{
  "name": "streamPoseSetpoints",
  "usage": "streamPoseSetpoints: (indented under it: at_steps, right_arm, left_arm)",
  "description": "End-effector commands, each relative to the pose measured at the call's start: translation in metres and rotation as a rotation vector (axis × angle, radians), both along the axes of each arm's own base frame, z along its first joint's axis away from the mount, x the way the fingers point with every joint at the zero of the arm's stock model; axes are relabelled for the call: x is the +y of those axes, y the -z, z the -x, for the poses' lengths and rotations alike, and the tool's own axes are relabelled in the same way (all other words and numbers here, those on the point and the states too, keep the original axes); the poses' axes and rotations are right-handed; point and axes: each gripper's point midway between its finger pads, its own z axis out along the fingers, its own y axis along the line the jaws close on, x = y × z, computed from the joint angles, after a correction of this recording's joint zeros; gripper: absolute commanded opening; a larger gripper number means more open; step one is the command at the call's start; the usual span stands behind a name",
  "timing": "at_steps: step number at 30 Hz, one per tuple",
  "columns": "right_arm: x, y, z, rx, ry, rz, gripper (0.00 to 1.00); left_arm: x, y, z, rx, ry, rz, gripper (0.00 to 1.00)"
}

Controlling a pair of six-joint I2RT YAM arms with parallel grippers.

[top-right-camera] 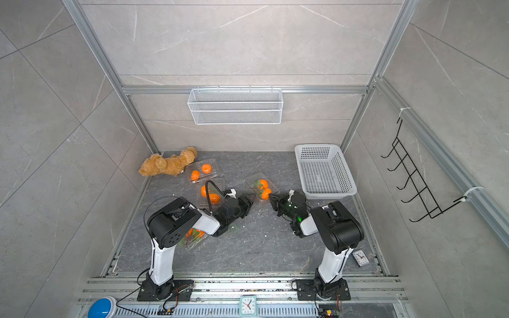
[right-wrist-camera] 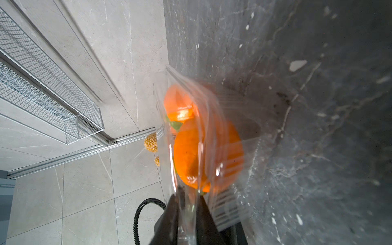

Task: Take oranges out of containers
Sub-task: Open the packing box at the center of the board.

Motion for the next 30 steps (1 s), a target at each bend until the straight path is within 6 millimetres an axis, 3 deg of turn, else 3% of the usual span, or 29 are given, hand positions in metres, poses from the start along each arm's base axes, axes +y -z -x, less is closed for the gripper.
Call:
streamPoseSetpoints:
  at_steps: [1, 10, 30]
  right_arm:
    - [0.019, -0.003, 0.006, 0.000, -0.094, -0.025, 0.17]
    - [0.028, -0.017, 0.001, -0.040, -0.121, -0.037, 0.19]
    - [0.047, -0.034, -0.001, -0.126, -0.174, -0.067, 0.28]
  left_arm:
    - [-0.019, -0.035, -0.008, -0.126, 0.040, 0.064, 0.68]
    - [-0.022, -0.034, -0.008, -0.124, 0.053, 0.062, 0.62]
    - [-0.021, -0.022, -0.004, -0.093, 0.062, 0.048, 0.61]
